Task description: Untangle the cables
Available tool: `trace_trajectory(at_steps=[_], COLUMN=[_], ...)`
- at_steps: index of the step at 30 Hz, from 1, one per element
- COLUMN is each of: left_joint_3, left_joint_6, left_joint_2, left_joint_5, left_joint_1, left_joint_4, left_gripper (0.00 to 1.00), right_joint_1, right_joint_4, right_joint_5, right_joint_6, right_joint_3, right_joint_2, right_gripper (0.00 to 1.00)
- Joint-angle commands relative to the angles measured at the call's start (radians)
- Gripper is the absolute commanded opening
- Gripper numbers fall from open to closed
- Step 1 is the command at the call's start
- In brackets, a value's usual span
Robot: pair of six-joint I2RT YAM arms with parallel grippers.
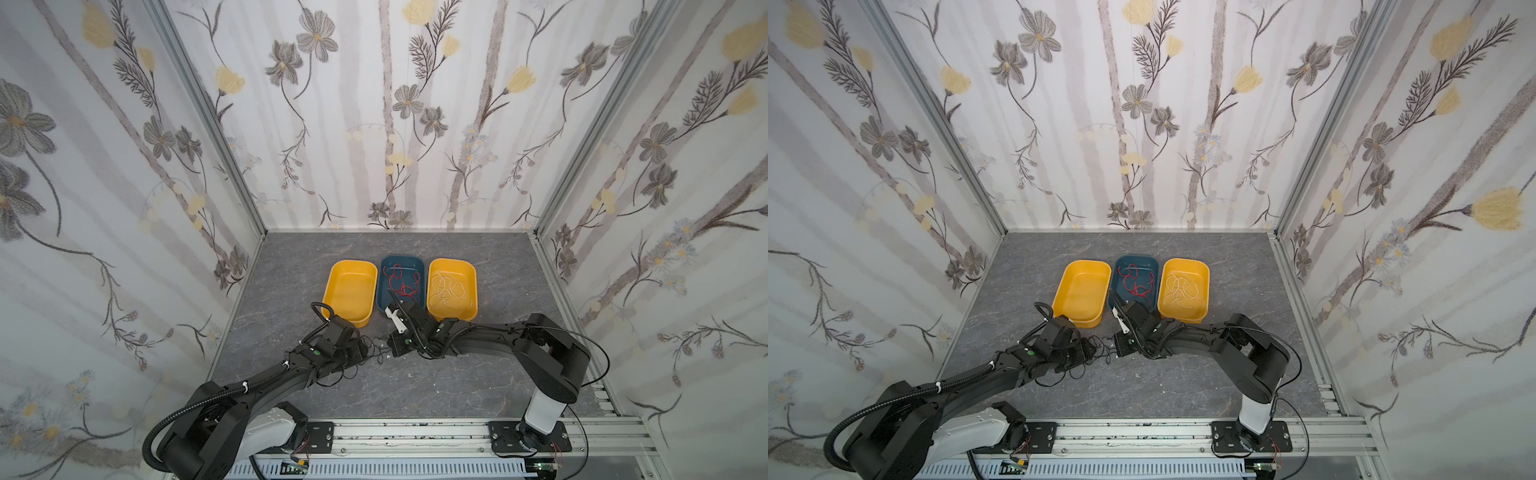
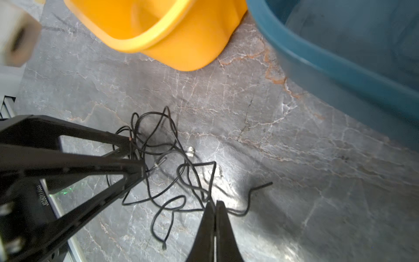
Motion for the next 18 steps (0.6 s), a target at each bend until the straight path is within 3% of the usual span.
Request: trace_trajectory(at_steps=[1, 11, 18], left_joint_3=[-0.012, -0.014, -0.015], left_joint_6=[-0.005, -0.014, -0.017], left_joint_2=[0.019, 0.044, 0.019], left_joint_5=[-0.021, -0.035, -0.037], left_joint_1=[0.003, 0.007, 0.009], left_joint_4=[0.014, 0.001, -0.004], left_gripper=[0.56, 0.45, 0.37], right_joint_1=[0.0, -0.011, -0.032], right_joint_4=[0.004, -0.008, 0.034], right_joint_5=[0.022, 0.0, -0.085], right_joint_6=[-0.012, -0.026, -0.028], right_joint_3=[-0.02, -0.079, -0.111], right_joint_2=[-0.043, -0.207, -0.308], right_gripper=[0.03, 0.03, 0.02])
